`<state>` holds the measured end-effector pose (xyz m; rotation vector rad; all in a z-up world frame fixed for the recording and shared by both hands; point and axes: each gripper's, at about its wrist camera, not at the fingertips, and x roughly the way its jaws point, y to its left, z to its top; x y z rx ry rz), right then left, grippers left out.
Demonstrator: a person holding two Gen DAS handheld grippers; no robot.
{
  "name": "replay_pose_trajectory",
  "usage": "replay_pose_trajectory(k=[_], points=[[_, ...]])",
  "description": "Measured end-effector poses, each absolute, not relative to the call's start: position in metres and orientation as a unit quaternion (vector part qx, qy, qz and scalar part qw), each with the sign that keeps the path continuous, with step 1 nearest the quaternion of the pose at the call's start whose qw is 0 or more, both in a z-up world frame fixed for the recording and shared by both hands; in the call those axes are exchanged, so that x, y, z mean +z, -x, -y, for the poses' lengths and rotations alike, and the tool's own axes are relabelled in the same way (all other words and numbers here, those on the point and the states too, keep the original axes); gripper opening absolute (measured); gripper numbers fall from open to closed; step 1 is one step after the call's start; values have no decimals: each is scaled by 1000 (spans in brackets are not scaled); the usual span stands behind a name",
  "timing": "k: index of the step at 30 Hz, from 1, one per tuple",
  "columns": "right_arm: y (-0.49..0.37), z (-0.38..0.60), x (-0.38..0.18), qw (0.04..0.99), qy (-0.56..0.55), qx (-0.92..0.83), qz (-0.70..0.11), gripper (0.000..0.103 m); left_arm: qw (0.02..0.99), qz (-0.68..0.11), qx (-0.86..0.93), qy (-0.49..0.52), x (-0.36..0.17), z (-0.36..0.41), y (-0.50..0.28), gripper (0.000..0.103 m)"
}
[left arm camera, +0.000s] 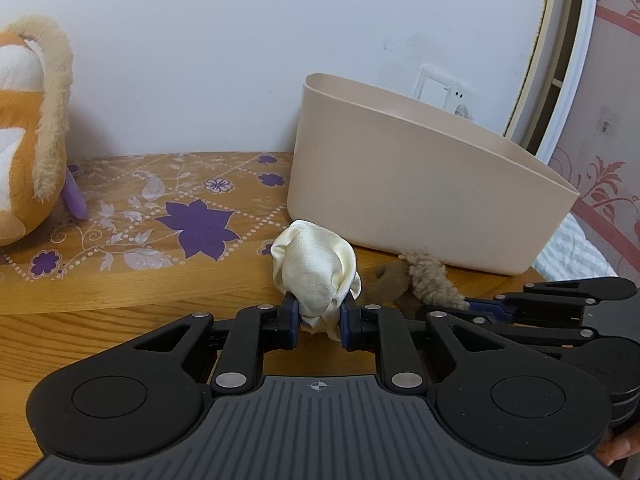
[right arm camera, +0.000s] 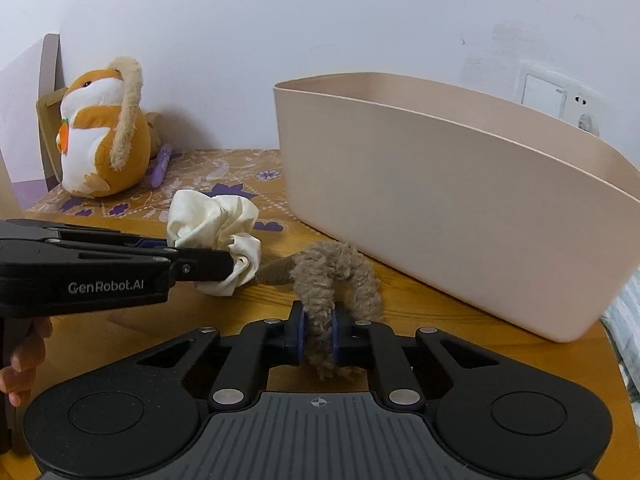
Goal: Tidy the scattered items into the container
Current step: 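Grasp the cream scrunchie with the left tool while the right tool grasps the brown fuzzy scrunchie, then carry both scrunchies into the beige container and open both tools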
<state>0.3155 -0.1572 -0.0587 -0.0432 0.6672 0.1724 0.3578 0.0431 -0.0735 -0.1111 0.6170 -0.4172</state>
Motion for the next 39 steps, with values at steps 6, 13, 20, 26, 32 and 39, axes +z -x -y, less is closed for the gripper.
replay_pose_trajectory(k=[6, 13, 20, 26, 32, 39], points=[[-304, 164, -45, 946, 10, 91, -312, 11, 933, -289, -207, 62, -64, -44, -351, 19], [-288, 169, -20, 955, -3, 98, -279, 11, 937, -269, -210, 70, -47, -48, -342, 19], [-278, 175, 9, 964, -9, 101, -244, 11, 945, -237, -213, 79, -20, -53, -337, 19], [-276, 186, 32, 972, -10, 92, -215, 11, 951, -207, -218, 77, 9, -46, -339, 19], [-286, 211, 56, 980, -16, 65, -187, 11, 956, -185, -220, 60, 30, -21, -350, 19], [-308, 246, 65, 983, -23, 29, -178, 11, 960, -172, -213, 48, 44, 18, -379, 19]])
